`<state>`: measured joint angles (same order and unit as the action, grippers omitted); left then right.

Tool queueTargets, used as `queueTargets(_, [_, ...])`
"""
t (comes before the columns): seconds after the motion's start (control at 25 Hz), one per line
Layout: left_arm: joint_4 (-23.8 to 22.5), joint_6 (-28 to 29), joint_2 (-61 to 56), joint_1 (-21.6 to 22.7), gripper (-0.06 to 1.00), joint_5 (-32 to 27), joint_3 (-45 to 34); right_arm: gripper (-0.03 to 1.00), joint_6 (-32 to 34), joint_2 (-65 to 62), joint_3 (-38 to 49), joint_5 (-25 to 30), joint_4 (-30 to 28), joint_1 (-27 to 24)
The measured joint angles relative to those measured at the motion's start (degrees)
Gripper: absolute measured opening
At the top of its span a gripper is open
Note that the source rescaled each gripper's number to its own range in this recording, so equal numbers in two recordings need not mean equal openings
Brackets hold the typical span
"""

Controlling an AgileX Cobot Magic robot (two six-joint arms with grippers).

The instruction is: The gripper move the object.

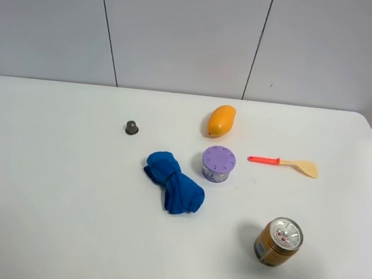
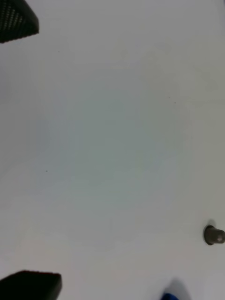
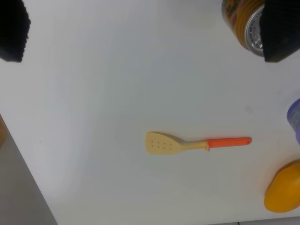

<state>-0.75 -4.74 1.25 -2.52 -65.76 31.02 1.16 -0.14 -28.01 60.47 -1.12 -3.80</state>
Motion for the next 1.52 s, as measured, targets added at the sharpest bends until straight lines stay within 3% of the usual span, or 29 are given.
queueTargets(0.6, [1.17, 2.02, 0.00, 0.00, 1.00, -1.09, 0.18, 1.00, 0.00, 0.00, 0.00, 0.00, 0.00, 0.00])
queueTargets(0.92, [1.17, 2.86, 0.00, 0.00, 1.00, 5.00, -1.73, 1.00, 0.00, 0.00, 0.00, 0.00, 0.00, 0.00])
queueTargets(1.52, [0.75, 3.94, -1.60, 0.00, 1.00, 5.49, -1.82, 1.00, 0.00, 0.00, 0.00, 0.00, 0.00, 0.00])
